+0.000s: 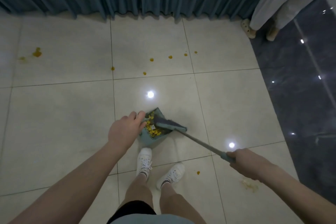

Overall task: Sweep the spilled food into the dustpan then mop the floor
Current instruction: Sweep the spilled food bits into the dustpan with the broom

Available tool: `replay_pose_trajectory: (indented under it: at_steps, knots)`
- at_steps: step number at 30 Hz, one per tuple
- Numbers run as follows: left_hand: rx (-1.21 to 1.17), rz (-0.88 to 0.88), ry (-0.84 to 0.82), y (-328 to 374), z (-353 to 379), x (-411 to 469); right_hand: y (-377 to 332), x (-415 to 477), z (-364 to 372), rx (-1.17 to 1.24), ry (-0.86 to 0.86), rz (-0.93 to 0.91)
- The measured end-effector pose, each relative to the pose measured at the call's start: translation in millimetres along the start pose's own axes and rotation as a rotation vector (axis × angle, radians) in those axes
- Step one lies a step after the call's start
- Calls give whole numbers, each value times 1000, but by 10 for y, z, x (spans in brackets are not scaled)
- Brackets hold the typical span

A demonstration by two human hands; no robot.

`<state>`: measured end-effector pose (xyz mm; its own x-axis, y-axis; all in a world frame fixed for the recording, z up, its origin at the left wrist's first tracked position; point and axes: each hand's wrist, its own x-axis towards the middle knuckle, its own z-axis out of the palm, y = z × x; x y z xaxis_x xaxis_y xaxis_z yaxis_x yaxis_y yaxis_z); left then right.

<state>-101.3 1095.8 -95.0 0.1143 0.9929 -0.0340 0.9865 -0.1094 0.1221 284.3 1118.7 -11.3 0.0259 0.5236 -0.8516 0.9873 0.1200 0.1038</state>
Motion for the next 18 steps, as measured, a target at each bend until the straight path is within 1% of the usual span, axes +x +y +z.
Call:
replay_pose_trajectory:
  at_steps: [3, 6, 9, 12, 18]
  knots:
    - [0, -2, -5, -12, -27, -24, 111, -118, -83, -36, 45, -30]
    - [-7, 3, 5, -34, -26, -31, 174, -263, -319, -9, 76, -6]
    - [-9, -1, 25, -90, -48, 29, 218, -396, -497, 123, 93, 46]
    - [-25, 3, 39, -179, -87, 140, 272, -425, -595, 273, 141, 136]
    - [-8, 41, 86, -277, -157, 375, 372, -188, -673, 474, 257, 230]
